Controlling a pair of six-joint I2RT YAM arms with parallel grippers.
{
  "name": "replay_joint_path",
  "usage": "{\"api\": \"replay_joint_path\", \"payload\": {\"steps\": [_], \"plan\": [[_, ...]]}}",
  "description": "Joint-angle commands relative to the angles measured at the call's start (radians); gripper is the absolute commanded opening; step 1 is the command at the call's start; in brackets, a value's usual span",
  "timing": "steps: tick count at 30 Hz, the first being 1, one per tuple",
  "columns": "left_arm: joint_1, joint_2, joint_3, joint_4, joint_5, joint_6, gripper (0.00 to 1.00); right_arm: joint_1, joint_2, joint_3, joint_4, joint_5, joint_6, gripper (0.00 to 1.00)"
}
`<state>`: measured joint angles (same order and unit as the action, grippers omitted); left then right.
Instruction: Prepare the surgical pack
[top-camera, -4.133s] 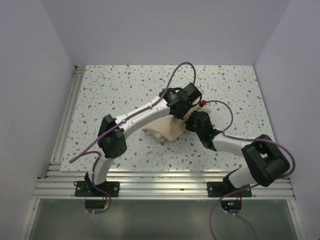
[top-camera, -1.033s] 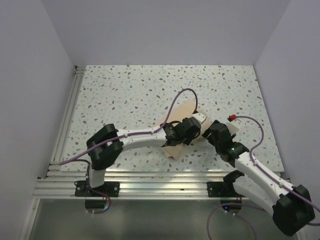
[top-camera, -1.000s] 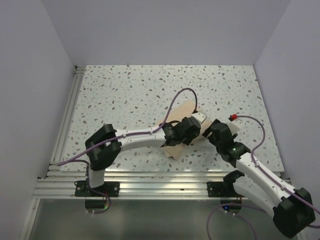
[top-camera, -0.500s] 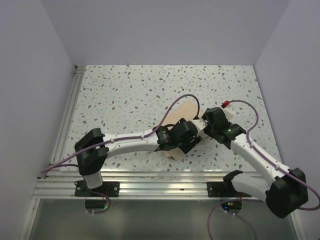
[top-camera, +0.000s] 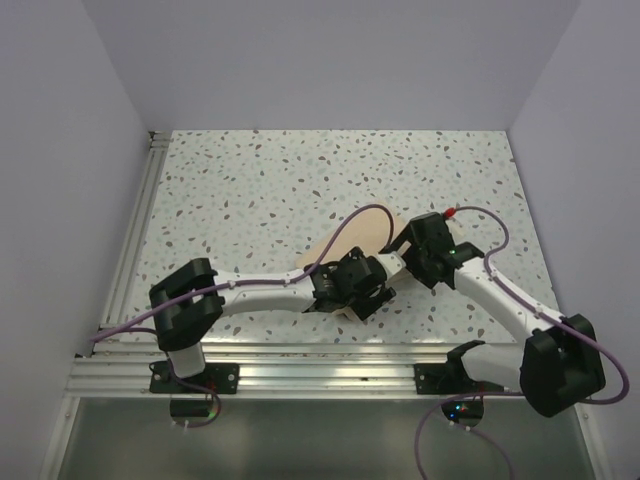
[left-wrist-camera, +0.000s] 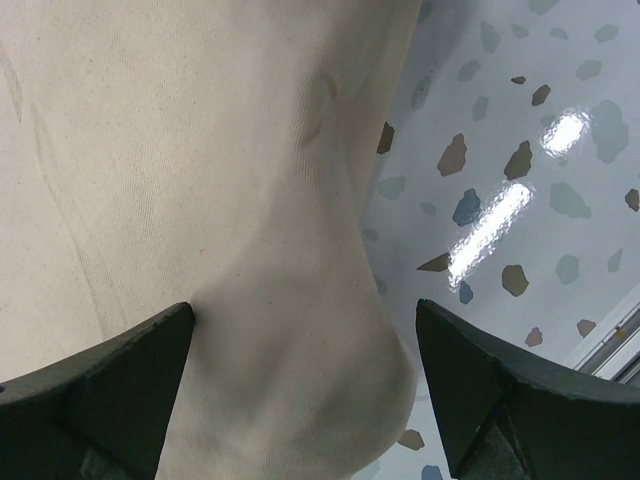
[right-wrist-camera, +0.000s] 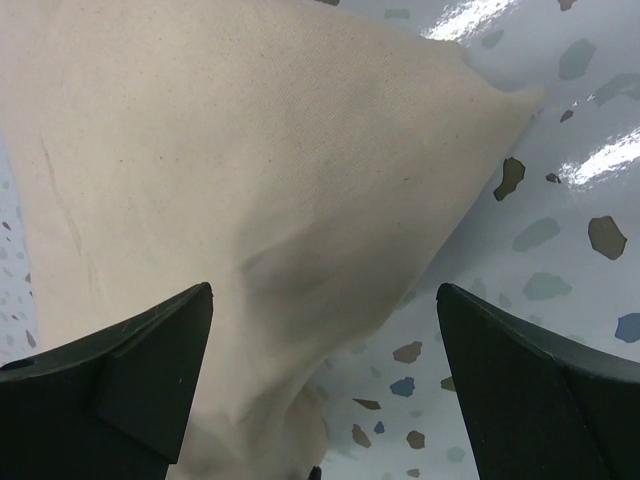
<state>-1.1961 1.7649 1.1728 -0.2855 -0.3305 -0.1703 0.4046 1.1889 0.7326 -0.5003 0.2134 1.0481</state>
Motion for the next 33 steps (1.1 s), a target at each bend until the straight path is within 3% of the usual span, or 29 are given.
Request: {"api": "replay_joint_path", "payload": {"steps": [1, 12, 19, 27, 33], "plan": [[0.010, -0.026, 0.010, 0.072, 0.005, 0.008, 0.96, -0.006, 0.023, 0.031, -0.003, -0.040, 0.052, 0.98], [0.010, 0.039, 0.057, 0.057, -0.062, 0.000, 0.93, -0.003, 0.144, 0.071, -0.027, 0.038, 0.102, 0.98], [0.001, 0.062, 0.030, 0.062, -0.117, 0.015, 0.90, -0.003, 0.267, 0.136, -0.009, 0.151, 0.046, 0.82], [-0.039, 0.036, -0.050, 0.059, -0.156, 0.067, 0.85, -0.026, 0.255, 0.113, 0.134, 0.250, -0.184, 0.69], [-0.088, 0.047, -0.091, 0.048, -0.205, 0.084, 0.84, -0.061, 0.180, 0.047, 0.287, 0.216, -0.365, 0.69]]}}
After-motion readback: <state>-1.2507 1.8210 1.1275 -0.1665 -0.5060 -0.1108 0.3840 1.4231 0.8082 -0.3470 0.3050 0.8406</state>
